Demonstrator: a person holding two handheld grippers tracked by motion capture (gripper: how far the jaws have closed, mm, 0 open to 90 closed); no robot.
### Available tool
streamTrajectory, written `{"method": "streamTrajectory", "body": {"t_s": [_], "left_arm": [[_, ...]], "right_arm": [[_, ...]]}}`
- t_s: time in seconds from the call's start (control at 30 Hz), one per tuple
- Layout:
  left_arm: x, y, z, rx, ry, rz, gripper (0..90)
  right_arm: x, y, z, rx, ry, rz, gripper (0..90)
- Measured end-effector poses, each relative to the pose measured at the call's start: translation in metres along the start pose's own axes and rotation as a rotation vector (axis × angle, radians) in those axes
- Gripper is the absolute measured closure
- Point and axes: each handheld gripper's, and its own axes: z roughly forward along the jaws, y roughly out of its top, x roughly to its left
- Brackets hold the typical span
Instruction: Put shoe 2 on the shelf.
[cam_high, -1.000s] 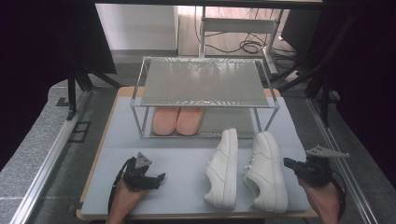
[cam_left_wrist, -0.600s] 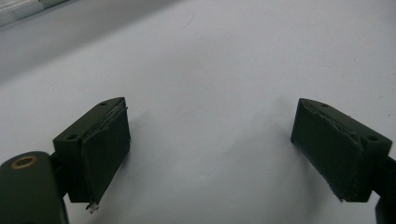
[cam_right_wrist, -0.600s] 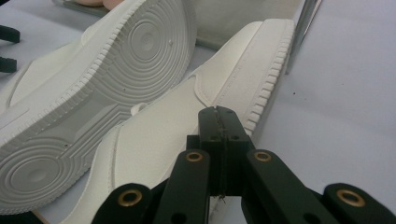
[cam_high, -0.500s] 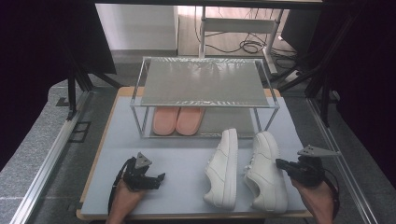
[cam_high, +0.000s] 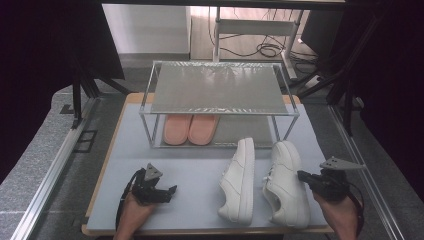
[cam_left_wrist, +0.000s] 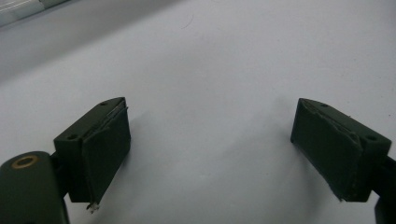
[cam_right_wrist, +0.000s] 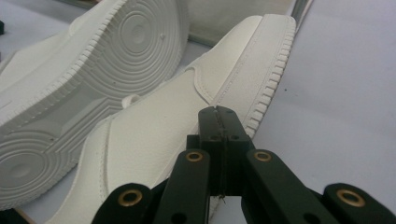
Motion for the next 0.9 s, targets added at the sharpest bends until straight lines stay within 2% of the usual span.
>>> {"method": "streamTrajectory", "body": {"t_s": [0.13, 0.5, 0.9], "left_arm": [[0.000, 0.000, 0.000, -0.001, 0.001, -0.002, 12.6], [0.000, 0.000, 0.000, -0.003, 0.001, -0.003, 12.8], [0.000, 0.000, 0.000, -0.003, 0.001, -0.004, 13.0]], "right_arm": [[-0.004, -0.004, -0.002, -0.016, 0.001, 0.019, 90.0], [-0.005, -0.005, -0.003, -0.019, -0.018, 0.030, 90.0], [-0.019, -0.013, -0.012, -0.007, -0.088, 0.071, 90.0]]}}
